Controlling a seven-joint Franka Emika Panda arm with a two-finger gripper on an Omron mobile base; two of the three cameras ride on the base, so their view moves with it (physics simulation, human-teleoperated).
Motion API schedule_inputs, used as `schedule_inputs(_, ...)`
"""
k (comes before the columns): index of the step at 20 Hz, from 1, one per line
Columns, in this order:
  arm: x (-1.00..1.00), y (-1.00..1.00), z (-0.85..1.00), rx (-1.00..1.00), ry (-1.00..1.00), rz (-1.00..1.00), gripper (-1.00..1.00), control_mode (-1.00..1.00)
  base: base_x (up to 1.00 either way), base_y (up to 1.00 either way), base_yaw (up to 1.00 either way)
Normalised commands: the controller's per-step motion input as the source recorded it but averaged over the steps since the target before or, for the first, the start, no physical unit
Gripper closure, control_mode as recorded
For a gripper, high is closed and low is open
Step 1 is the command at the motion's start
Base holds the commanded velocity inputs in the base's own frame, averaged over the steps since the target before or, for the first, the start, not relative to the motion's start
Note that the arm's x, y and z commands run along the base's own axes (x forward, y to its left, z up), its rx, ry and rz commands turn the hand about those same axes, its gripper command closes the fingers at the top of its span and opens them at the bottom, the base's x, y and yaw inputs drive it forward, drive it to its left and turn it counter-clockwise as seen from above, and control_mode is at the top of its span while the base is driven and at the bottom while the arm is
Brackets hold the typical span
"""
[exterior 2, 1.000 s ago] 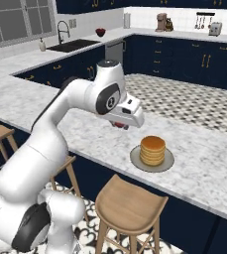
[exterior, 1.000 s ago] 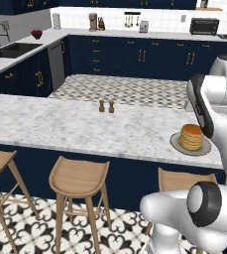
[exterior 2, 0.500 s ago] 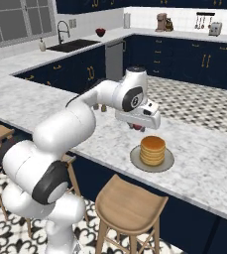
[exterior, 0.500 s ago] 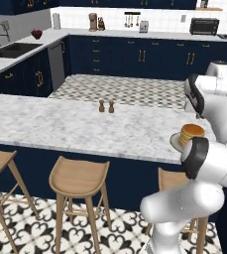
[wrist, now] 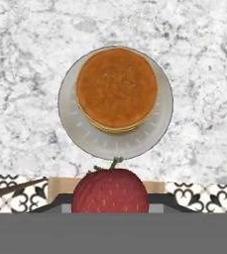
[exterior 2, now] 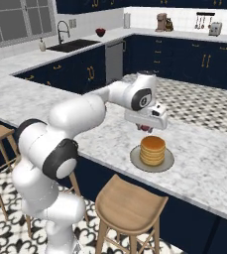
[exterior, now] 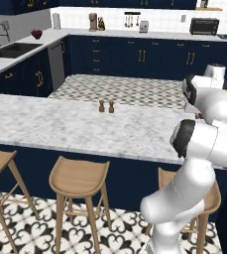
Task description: Take the strawberry from the fridge and place it on top of the pancake, located on the dining counter.
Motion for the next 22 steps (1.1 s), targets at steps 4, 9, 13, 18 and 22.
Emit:
schedule_inputs(4, 0.44, -0.14, -0.47, 0.0, 0.0, 0.0, 1.0, -1.0, 0.0, 0.0, 0.0)
schedule_inputs(9, 0.46, -0.22, -0.31, 0.0, 0.0, 0.0, 1.0, -1.0, 0.0, 0.0, 0.0)
schedule_inputs(13, 0.55, -0.32, -0.31, 0.01, 0.0, 0.0, 1.0, -1.0, 0.0, 0.0, 0.0)
schedule_inputs(18, 0.22, -0.14, -0.23, 0.01, 0.0, 0.0, 1.0, -1.0, 0.0, 0.0, 0.0)
schedule_inputs(22, 0.01, 0.0, -0.23, 0.0, 0.0, 0.0, 1.0, -1.0, 0.0, 0.0, 0.0)
